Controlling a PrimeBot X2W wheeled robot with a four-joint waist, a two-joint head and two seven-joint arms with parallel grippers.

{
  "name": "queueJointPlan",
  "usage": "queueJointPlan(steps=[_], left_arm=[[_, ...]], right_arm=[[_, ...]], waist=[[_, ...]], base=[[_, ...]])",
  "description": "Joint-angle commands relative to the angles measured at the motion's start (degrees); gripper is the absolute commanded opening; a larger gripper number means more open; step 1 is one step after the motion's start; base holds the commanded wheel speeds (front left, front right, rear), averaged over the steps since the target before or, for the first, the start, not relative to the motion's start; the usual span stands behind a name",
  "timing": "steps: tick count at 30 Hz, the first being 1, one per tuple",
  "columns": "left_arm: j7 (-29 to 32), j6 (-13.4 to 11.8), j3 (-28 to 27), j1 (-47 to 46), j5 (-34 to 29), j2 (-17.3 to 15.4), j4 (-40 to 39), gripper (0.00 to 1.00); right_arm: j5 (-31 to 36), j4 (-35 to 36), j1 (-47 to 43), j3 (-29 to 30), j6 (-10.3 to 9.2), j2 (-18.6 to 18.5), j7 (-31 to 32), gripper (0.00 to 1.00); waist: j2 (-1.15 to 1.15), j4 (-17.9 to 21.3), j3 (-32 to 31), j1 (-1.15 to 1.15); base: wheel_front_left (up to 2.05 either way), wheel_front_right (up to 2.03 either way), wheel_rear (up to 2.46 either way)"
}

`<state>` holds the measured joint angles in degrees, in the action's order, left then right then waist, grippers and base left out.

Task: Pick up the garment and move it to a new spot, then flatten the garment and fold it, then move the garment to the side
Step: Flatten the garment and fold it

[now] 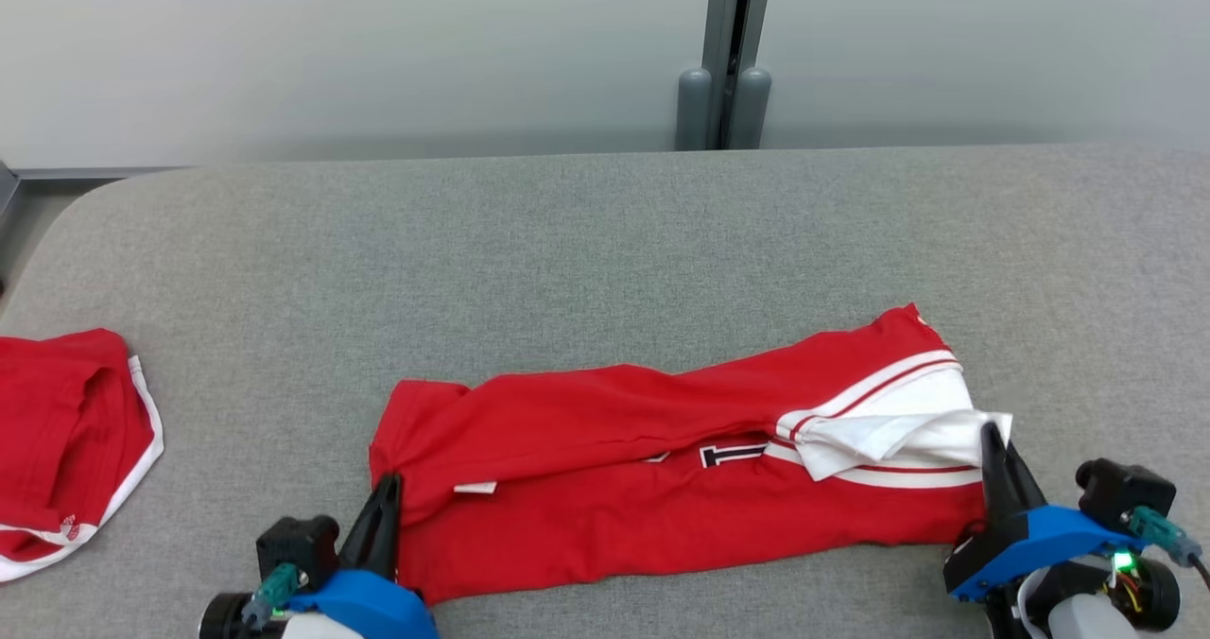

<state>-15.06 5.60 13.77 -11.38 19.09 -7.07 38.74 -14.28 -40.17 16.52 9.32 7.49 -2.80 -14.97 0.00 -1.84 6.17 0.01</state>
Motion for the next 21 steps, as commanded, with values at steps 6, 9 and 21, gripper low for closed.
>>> queueJointPlan(steps=[6,9,21], left_arm=[[-0.15,-2.41,-2.12,5.00,-3.36,0.71,-3.68,1.00],[-0.15,-3.18,-3.25,6.86,-5.71,0.56,-7.33,1.00],[-0.15,-3.27,-4.54,12.71,-11.80,2.24,-12.54,1.00]], right_arm=[[6.41,3.27,-2.35,0.92,0.00,-0.20,-0.23,1.00],[10.17,6.37,-3.12,1.46,-0.01,-0.20,-0.23,1.00],[13.95,7.33,-7.93,-1.64,0.00,-0.21,-0.24,1.00]], waist=[[0.00,-0.09,-2.08,-0.01],[0.00,-0.43,-3.02,-0.01],[0.00,-1.51,-6.47,-0.01]], base=[[0.00,0.00,0.00],[0.00,0.00,0.00],[0.00,0.00,0.00]])
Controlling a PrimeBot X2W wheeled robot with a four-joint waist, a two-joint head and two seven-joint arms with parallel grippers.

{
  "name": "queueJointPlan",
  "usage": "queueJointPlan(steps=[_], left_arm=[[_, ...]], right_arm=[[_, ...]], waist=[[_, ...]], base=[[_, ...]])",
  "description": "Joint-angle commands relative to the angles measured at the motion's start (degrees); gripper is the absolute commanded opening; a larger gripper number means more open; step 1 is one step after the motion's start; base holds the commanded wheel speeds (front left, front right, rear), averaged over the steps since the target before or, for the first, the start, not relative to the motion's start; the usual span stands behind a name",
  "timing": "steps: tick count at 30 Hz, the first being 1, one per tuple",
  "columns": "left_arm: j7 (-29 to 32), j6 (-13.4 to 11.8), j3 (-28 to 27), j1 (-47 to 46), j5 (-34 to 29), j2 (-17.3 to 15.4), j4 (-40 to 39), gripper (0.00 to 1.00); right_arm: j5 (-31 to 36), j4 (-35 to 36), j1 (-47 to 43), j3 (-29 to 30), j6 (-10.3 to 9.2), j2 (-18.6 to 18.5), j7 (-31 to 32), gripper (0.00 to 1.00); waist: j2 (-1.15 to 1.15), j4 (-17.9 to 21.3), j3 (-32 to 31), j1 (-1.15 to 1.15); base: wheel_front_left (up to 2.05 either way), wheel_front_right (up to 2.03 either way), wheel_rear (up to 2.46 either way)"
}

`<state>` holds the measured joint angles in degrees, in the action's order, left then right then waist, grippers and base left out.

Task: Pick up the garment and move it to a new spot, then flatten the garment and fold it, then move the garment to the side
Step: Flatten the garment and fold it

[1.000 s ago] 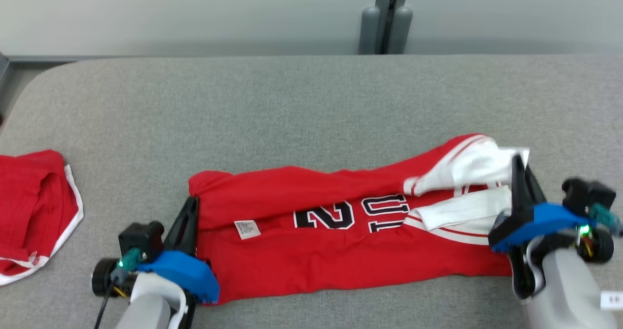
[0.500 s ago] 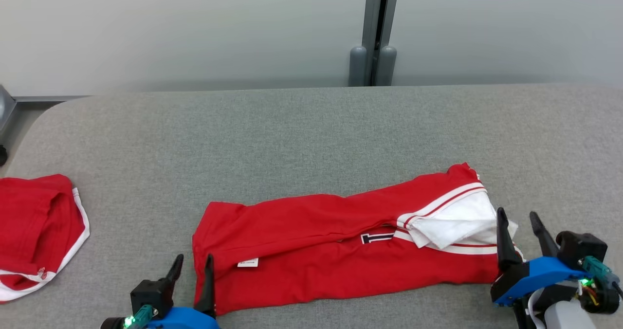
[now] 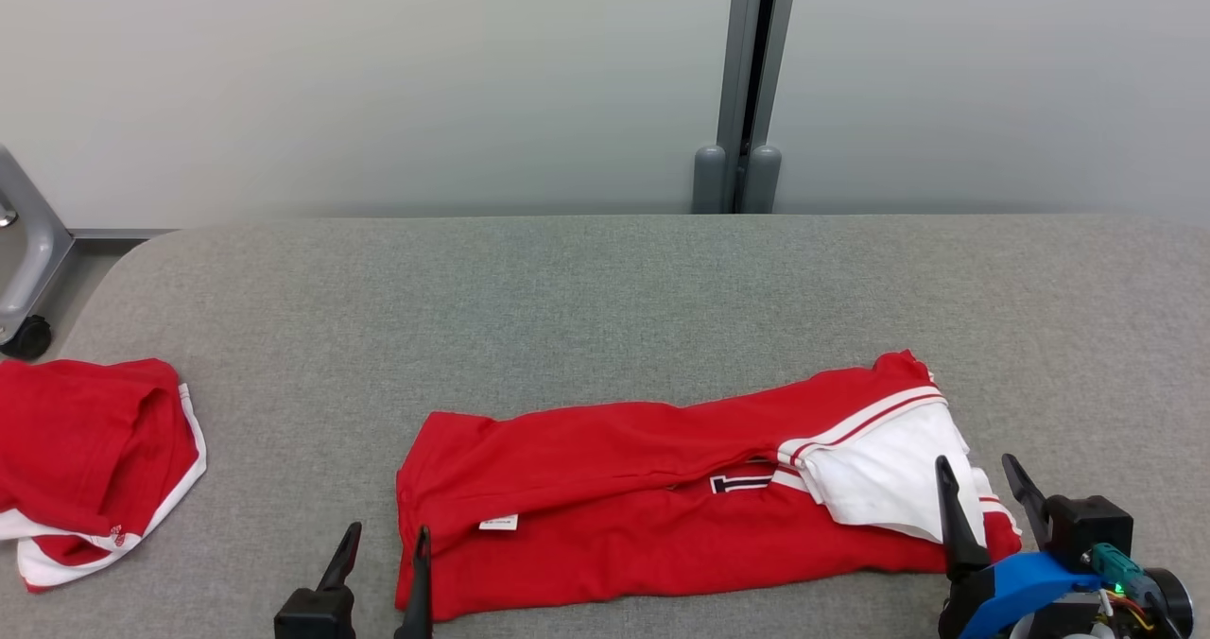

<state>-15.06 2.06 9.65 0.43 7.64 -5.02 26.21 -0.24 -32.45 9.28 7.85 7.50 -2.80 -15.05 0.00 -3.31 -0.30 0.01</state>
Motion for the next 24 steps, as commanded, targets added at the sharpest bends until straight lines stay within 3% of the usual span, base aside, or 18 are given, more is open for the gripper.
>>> queueJointPlan(steps=[1,10,20,24], left_arm=[[-0.15,0.42,-0.53,0.97,-0.63,0.30,-0.01,1.00],[-0.15,2.00,-1.03,-0.69,-1.18,0.76,0.44,1.00],[-0.15,4.94,-1.71,-5.52,-0.63,0.08,1.55,1.00],[-0.15,5.14,-2.04,-6.04,-0.65,0.02,1.89,1.00]], right_arm=[[-0.04,-0.59,-0.70,-0.22,-0.01,-0.21,-0.16,1.00],[1.39,-4.63,4.35,1.56,-0.02,-0.24,0.49,1.00],[10.53,-15.53,15.94,9.27,-0.02,-0.22,7.76,1.00],[9.14,-21.60,15.13,10.38,-0.05,-0.05,8.91,1.00]], waist=[[0.00,-0.06,0.02,-0.01],[0.00,-0.44,3.32,-0.01],[0.00,-2.41,11.68,-0.01],[0.00,-2.47,11.72,-0.01]], base=[[0.00,0.00,0.00],[0.00,0.00,0.00],[0.00,0.00,0.00],[0.00,0.00,0.00]])
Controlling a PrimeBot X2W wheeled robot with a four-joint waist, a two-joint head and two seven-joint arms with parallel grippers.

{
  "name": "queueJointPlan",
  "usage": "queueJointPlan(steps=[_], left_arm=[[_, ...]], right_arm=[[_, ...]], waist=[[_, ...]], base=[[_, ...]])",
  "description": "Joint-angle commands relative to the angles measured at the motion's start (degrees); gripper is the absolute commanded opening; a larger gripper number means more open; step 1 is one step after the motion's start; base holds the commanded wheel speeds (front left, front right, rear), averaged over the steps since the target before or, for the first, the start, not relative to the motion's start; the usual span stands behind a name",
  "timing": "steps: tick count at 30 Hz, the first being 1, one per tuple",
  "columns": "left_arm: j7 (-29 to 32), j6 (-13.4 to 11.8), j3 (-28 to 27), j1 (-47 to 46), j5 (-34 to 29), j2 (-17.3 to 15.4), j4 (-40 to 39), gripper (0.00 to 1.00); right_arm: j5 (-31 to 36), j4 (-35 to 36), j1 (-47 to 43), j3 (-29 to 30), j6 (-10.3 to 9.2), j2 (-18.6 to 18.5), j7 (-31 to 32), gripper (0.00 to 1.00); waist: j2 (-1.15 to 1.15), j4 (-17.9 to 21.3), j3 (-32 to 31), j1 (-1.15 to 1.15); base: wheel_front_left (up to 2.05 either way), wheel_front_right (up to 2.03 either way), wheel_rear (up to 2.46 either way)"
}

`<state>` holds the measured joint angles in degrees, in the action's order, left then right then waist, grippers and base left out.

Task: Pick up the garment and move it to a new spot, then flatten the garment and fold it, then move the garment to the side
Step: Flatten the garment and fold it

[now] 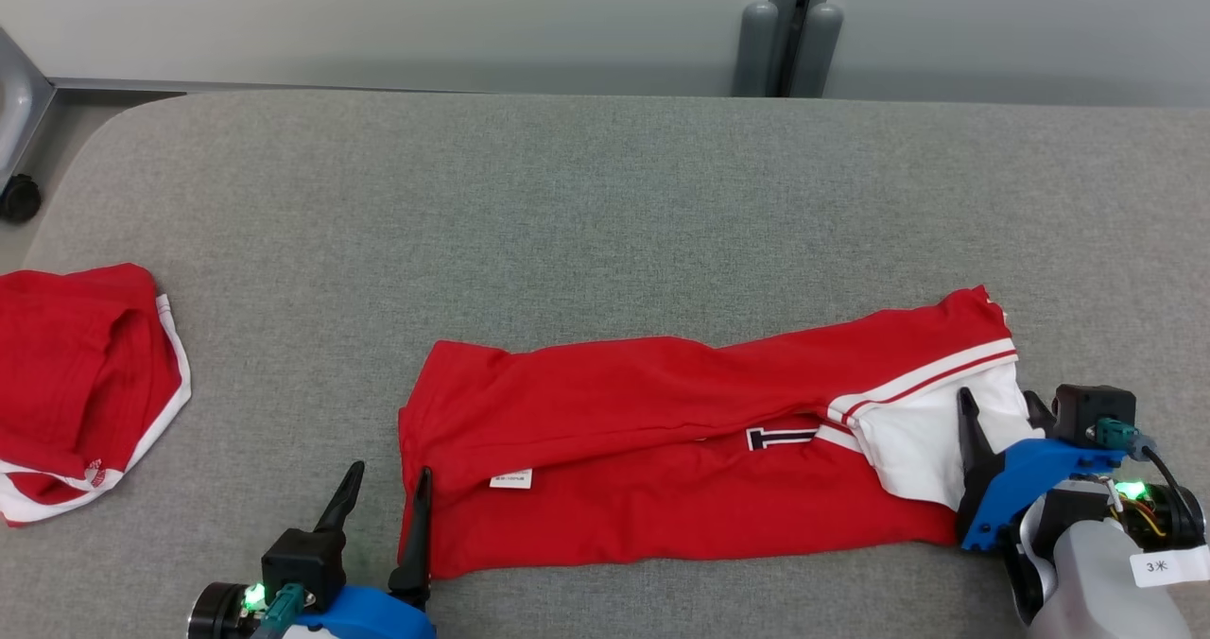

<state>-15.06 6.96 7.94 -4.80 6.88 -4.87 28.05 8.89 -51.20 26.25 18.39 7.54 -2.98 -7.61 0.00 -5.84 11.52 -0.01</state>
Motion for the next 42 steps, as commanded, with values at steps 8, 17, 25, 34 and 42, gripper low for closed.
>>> queueJointPlan(steps=[8,17,25,34,42], left_arm=[[-0.15,0.43,-1.08,0.36,-0.63,0.14,0.69,1.00],[-0.15,0.55,-0.76,1.54,-1.22,0.87,1.34,1.00],[-0.15,0.62,-0.23,3.31,-1.46,1.38,2.59,1.00],[-0.15,0.63,2.69,2.47,-1.78,1.78,3.53,1.00],[-0.15,0.51,5.04,2.08,-1.65,1.81,4.32,1.00]], right_arm=[[0.20,-5.19,-3.77,4.45,-0.19,-1.41,-3.42,0.00],[1.12,1.75,-2.21,5.29,-0.05,-0.21,-7.33,0.00],[-23.66,14.70,-5.95,-23.92,-0.05,0.05,-7.62,0.00],[-36.78,19.61,-6.21,-41.04,-0.05,0.01,-7.65,0.00],[-41.27,16.14,-2.70,-46.60,-0.05,0.00,-7.66,1.00]], waist=[[0.00,2.45,-2.79,0.01],[0.00,3.42,-5.20,0.01],[0.00,1.78,-7.50,0.01],[0.00,-4.68,-8.29,0.01],[0.00,-10.00,-7.87,0.01]], base=[[0.00,0.00,0.00],[0.00,0.00,0.00],[0.00,0.00,0.00],[0.00,0.00,0.00],[0.00,0.00,0.00]])
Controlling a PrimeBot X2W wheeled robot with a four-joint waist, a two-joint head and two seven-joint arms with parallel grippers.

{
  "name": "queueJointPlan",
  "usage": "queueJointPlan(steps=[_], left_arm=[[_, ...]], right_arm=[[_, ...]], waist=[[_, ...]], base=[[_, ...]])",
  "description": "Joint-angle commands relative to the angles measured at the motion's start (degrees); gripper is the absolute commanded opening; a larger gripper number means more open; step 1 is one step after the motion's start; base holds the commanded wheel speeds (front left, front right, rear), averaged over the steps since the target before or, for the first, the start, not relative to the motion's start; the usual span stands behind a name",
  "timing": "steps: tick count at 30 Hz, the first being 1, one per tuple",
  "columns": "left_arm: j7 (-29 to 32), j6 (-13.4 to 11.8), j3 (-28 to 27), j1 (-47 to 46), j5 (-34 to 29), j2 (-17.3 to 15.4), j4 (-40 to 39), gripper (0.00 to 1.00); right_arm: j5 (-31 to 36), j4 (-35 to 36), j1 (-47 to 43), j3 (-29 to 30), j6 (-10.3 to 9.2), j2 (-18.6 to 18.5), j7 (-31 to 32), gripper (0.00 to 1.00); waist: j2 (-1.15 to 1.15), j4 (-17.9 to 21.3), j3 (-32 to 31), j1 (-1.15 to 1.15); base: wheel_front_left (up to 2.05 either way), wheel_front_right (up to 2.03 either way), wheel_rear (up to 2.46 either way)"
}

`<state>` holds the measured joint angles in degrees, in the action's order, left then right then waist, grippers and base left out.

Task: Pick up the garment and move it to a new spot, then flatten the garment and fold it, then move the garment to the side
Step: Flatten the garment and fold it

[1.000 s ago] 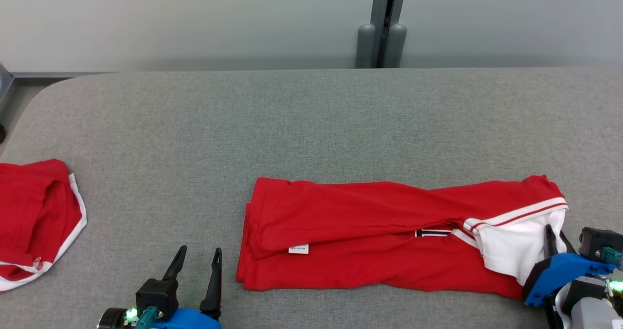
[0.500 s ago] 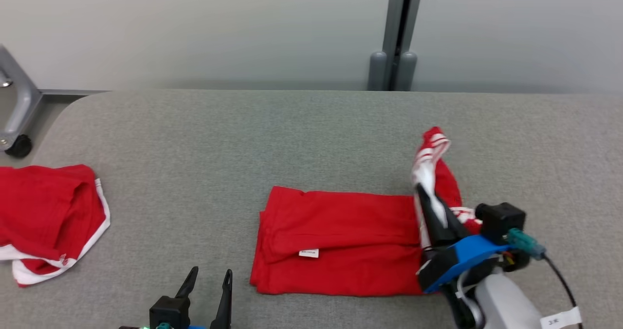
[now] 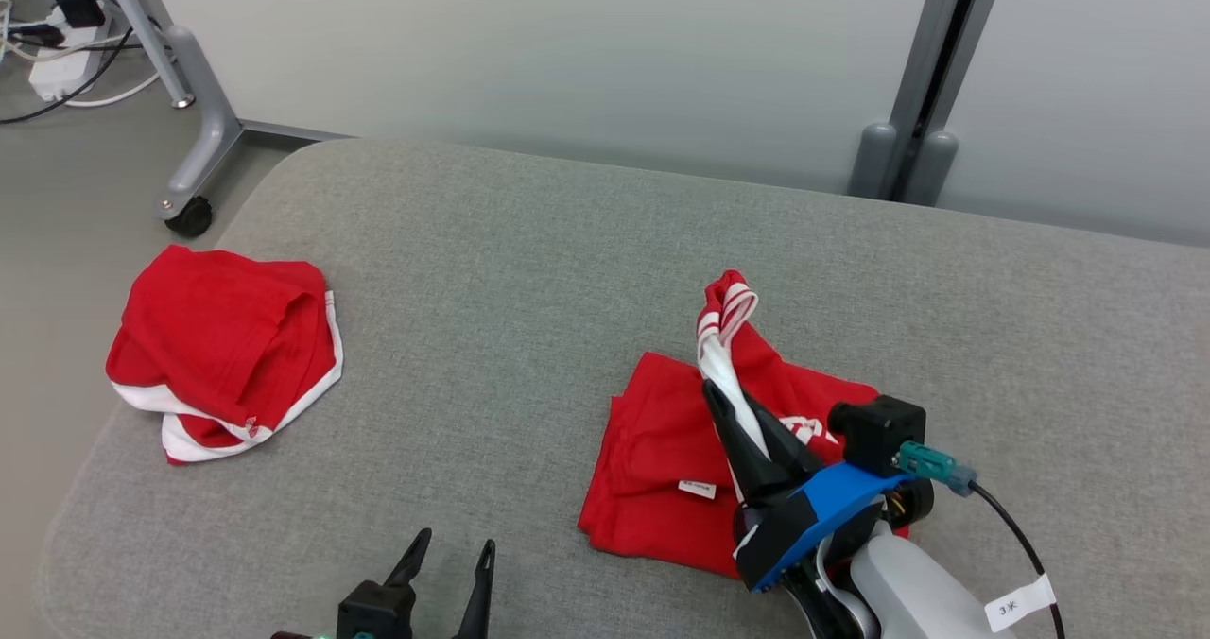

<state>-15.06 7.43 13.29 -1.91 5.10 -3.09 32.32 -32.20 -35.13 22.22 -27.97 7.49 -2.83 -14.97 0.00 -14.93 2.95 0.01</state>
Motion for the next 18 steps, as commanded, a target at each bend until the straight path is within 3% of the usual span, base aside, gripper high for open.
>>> queueJointPlan(steps=[1,7,18], left_arm=[[-0.15,0.04,-0.69,-0.78,0.40,0.03,0.08,1.00],[-0.15,-0.52,-3.07,-0.17,0.90,-0.21,-0.38,1.00],[-0.15,-1.71,-7.33,-0.89,0.58,-0.33,-2.32,1.00]], right_arm=[[-0.35,0.08,1.53,-0.40,0.00,-0.16,-0.30,1.00],[1.83,0.80,1.16,2.25,0.00,-0.19,-0.30,1.00],[13.82,2.04,-5.63,17.30,0.00,-0.14,-0.25,1.00]], waist=[[0.00,-1.06,0.71,-0.01],[0.00,0.69,0.09,-0.01],[0.00,8.04,-1.38,-0.01]], base=[[0.00,0.00,0.00],[0.00,0.00,0.00],[0.00,0.00,0.00]])
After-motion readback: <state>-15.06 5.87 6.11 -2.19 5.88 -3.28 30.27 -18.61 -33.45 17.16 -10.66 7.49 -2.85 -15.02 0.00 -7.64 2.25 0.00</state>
